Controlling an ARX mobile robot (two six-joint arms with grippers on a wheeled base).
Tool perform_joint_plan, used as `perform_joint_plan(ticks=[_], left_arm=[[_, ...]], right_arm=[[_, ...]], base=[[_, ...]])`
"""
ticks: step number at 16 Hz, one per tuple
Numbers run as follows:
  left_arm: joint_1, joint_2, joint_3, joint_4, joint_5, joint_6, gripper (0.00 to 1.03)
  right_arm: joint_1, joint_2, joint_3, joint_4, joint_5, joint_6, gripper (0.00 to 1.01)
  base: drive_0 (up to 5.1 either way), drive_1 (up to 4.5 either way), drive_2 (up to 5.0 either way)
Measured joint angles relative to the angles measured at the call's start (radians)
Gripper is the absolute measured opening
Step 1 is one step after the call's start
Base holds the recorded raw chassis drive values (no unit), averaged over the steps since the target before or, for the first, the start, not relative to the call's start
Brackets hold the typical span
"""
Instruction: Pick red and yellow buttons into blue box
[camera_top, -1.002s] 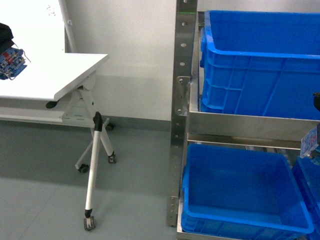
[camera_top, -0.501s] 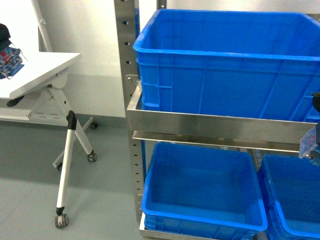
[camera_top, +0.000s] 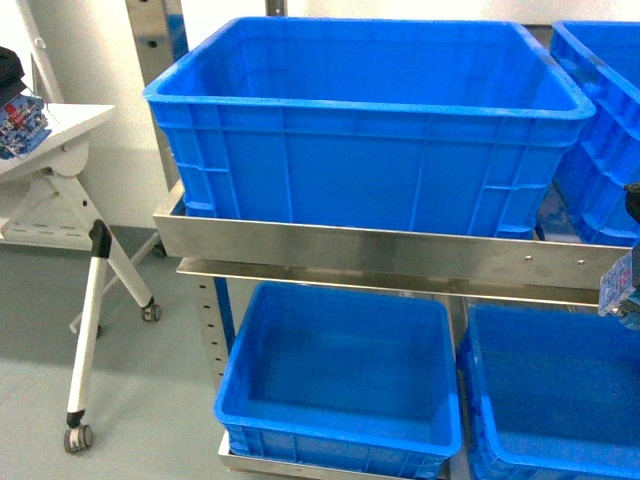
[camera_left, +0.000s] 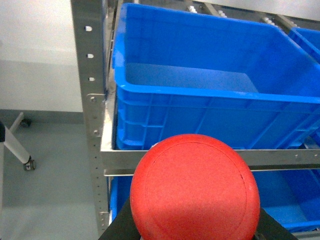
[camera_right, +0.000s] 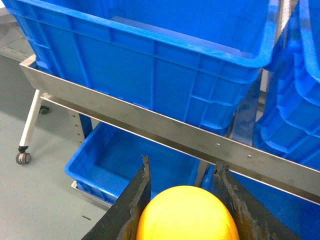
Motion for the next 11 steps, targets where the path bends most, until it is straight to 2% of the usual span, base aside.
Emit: perform_joint_plan(ticks=[11], left_arm=[[0.0, 0.001, 0.0, -0.003, 0.0, 0.0, 0.24]], right_arm=[[0.001, 0.0, 0.0, -0.003, 0.001, 0.0, 0.32]], base=[[4.7, -2.17, -2.2]])
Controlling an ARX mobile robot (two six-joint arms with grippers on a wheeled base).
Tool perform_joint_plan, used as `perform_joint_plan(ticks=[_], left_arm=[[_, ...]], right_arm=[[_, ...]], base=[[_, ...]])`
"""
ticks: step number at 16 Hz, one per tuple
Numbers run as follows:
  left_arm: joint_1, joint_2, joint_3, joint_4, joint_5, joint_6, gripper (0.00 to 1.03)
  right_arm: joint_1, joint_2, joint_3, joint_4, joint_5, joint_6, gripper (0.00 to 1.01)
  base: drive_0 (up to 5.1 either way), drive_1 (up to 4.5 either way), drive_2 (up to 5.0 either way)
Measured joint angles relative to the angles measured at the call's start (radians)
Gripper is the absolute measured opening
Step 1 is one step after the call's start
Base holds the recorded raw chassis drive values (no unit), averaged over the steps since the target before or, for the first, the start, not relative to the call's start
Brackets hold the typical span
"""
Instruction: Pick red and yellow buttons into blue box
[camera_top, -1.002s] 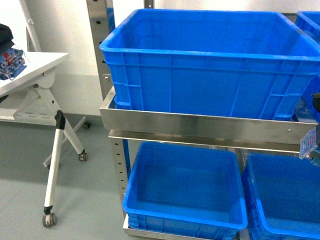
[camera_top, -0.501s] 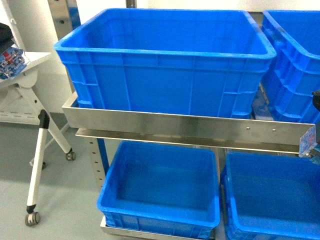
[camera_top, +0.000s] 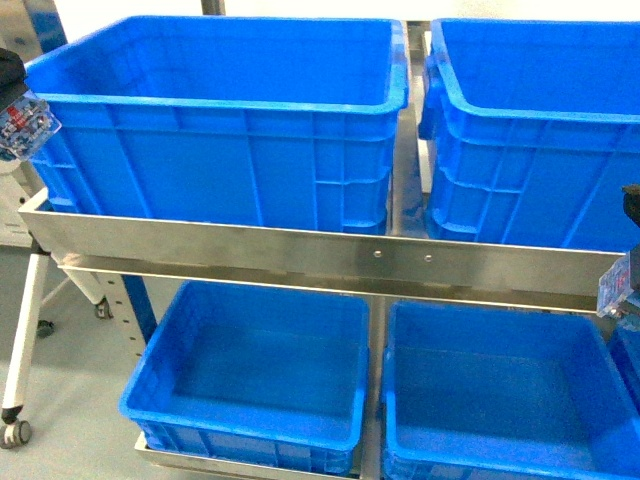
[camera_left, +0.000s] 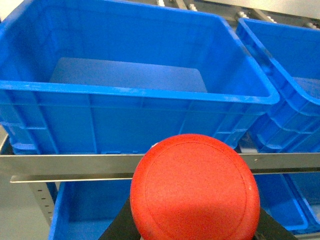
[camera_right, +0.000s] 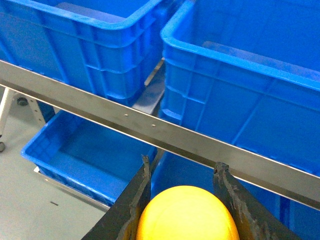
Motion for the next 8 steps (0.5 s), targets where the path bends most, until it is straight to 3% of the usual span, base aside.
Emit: perform_joint_plan(ticks=[8], left_arm=[[0.0, 0.0, 0.0, 0.003, 0.0, 0.0, 0.24]], right_arm=[[-0.001, 0.0, 0.0, 0.002, 0.002, 0.0, 0.32]], base=[[4.9, -2.27, -2.3]])
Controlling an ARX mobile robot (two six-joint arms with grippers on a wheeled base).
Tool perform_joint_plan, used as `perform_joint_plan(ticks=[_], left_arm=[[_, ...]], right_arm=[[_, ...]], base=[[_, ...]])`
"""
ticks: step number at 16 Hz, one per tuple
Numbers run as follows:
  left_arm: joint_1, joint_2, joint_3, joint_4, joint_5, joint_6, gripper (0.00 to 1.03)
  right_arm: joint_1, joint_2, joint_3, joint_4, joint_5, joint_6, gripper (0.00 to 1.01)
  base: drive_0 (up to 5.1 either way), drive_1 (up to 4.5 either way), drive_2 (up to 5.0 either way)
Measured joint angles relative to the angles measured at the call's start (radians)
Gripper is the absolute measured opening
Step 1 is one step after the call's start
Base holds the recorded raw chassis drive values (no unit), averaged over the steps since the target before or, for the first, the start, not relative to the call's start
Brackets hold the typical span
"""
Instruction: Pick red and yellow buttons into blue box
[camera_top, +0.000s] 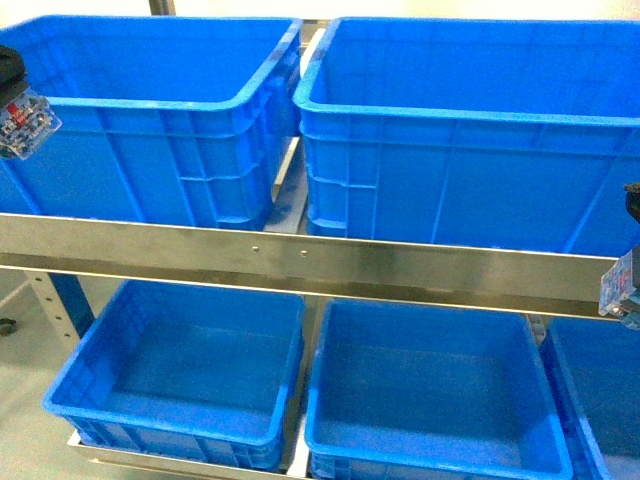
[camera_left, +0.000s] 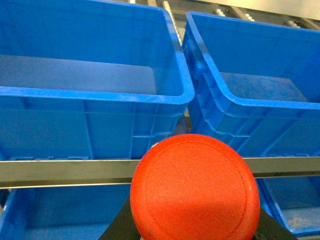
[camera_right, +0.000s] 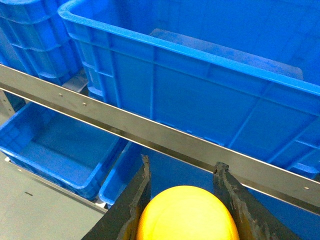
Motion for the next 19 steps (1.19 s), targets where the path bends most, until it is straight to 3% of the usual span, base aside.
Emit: perform_joint_plan(ticks=[4, 8, 14, 19], left_arm=[[0.0, 0.001, 0.0, -0.002, 0.0, 0.0, 0.24], [-0.005, 0.001, 0.0, -0.002, 0.003, 0.0, 0.24], [-0.003, -0.004, 0.0, -0.002, 0.002, 0.0, 0.24], [-0.003, 0.003, 0.0, -0.003, 0.001, 0.0, 0.24]], right_arm=[[0.0, 0.0, 0.0, 0.0, 0.0, 0.0, 0.32], [-0.006, 0.0, 0.0, 0.002, 0.002, 0.0, 0.32], [-0.005, -0.006, 0.0, 0.002, 0.0, 0.0, 0.32], [-0.005, -0.001, 0.0, -0.001, 0.001, 0.0, 0.32]], base=[[4.6, -2.22, -2.2], [0.0, 0.0, 0.0], [-0.1, 4.22, -4.3], [0.0, 1.22, -1.2]])
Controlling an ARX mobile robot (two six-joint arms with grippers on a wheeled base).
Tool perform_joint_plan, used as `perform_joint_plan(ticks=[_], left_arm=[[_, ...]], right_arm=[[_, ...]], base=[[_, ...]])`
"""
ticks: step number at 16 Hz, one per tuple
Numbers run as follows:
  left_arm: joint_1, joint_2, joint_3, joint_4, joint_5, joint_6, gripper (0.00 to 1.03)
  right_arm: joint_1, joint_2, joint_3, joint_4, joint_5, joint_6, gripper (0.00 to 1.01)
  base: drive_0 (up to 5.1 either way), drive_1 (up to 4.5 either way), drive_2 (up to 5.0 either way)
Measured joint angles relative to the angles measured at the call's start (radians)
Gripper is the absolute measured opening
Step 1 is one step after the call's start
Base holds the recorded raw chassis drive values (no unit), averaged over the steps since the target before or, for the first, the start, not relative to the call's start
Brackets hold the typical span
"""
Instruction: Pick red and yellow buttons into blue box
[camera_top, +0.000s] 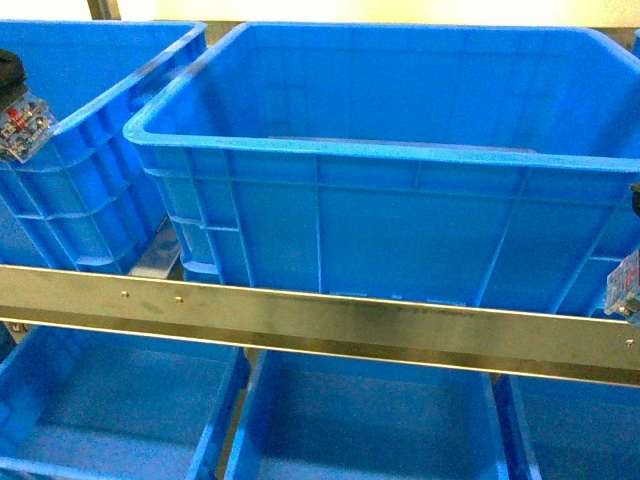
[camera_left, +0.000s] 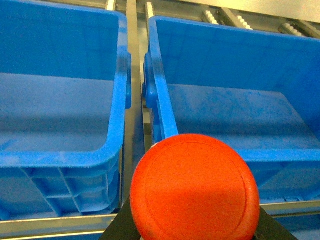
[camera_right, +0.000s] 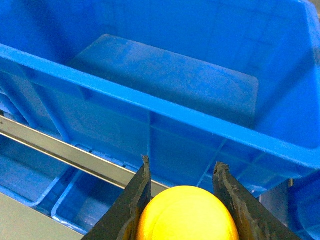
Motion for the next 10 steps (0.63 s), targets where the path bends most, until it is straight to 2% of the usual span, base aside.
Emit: perform_joint_plan(ticks=[1, 8, 10], left_arm=[[0.0, -0.006, 0.0, 0.004, 0.0, 0.0, 0.24], [0.0, -0.002, 0.0, 0.002, -0.001, 0.0, 0.24], [0.0, -0.002, 0.0, 0.003, 0.0, 0.0, 0.24]], right_arm=[[0.0, -0.004, 0.0, 0.004, -0.001, 0.0, 0.32], [0.0, -0.002, 0.0, 0.001, 0.0, 0.0, 0.32], [0.0, -0.002, 0.0, 0.002, -0.001, 0.0, 0.32]], base=[[0.0, 3.97, -3.9], [0.0, 0.0, 0.0], [0.0, 1.21, -1.2]])
